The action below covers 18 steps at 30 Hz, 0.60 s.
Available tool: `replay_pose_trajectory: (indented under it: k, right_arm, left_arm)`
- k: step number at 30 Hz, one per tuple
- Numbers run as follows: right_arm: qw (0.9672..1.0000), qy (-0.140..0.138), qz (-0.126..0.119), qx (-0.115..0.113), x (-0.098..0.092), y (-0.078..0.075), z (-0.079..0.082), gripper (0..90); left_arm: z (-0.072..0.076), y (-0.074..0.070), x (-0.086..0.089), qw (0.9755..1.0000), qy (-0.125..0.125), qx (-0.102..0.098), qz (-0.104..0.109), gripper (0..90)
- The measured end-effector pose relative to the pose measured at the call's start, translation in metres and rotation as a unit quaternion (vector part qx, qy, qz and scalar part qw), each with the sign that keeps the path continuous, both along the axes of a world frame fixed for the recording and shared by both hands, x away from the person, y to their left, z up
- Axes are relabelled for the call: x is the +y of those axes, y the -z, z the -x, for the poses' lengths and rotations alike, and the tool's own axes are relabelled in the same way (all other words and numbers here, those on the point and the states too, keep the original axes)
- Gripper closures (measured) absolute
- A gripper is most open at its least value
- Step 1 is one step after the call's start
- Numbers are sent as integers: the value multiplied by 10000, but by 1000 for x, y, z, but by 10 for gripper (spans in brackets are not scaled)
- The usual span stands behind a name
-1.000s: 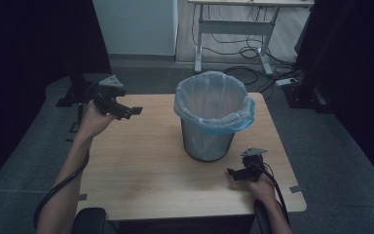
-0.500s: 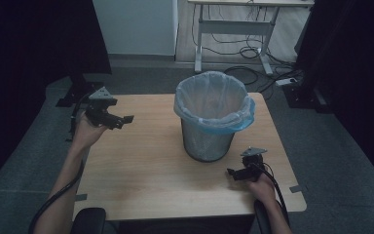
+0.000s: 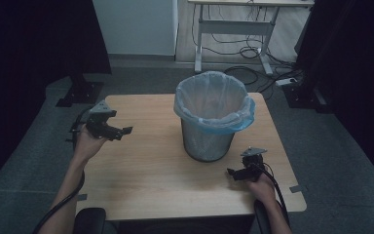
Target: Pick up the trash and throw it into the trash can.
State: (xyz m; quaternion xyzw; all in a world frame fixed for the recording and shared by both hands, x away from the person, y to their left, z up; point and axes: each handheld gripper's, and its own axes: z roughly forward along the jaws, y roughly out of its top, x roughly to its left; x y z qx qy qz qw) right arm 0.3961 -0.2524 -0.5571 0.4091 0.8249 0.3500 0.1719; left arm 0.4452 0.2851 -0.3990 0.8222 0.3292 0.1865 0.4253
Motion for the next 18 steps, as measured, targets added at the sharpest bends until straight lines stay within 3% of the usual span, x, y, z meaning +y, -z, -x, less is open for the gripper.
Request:
replay_pose_trajectory:
  k: [6, 9, 18]
  right_arm:
    - [10000, 1, 0, 2, 0, 0, 0, 0]
    - [10000, 4, -7, 3, 0, 0, 0, 0]
    - [10000, 5, -7, 2, 0, 0, 0, 0]
  left_arm:
    - [3, 14, 0, 10000, 3, 44, 42, 0]
    - [5, 29, 0, 9997, 50, 129, 179, 0]
    - [11, 61, -2, 9993, 12, 270, 267, 0]
